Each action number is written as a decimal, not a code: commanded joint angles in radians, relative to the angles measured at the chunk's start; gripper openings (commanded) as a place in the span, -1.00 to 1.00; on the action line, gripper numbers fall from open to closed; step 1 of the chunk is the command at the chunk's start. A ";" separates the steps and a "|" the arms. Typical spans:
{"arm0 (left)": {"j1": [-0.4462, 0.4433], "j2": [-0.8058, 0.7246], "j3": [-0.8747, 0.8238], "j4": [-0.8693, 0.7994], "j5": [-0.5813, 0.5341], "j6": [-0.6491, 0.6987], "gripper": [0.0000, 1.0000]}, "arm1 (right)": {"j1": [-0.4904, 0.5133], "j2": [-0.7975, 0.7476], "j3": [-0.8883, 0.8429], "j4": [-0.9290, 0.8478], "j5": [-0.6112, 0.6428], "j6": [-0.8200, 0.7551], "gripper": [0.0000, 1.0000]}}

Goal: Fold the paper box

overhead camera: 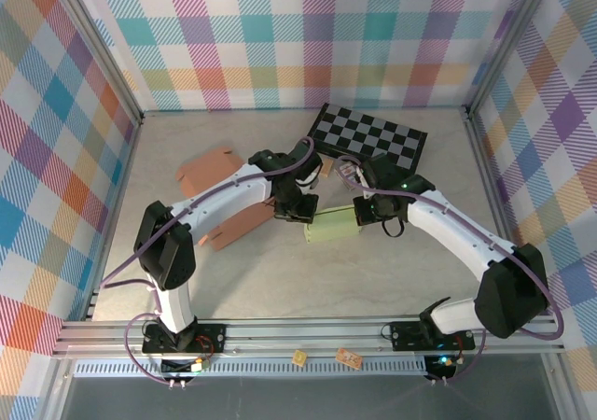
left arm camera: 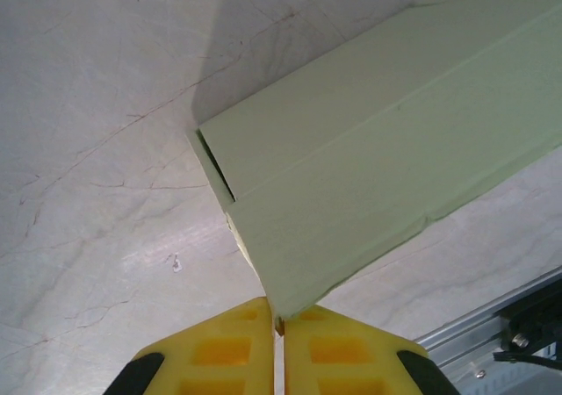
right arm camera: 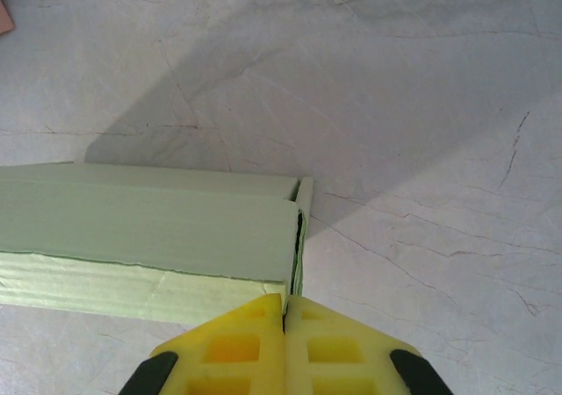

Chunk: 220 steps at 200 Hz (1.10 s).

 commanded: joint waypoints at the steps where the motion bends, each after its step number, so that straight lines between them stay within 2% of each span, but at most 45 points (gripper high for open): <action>1: 0.007 0.020 0.055 -0.010 0.075 -0.046 -0.81 | 0.015 0.012 0.032 -0.009 -0.026 0.011 -1.00; 93: 0.030 0.031 0.087 -0.041 0.140 -0.065 -0.82 | 0.015 0.035 0.068 -0.042 -0.034 0.013 -1.00; 220: 0.016 -0.038 -0.118 0.099 0.097 -0.029 -0.84 | 0.015 0.012 0.004 -0.005 -0.040 -0.004 -1.00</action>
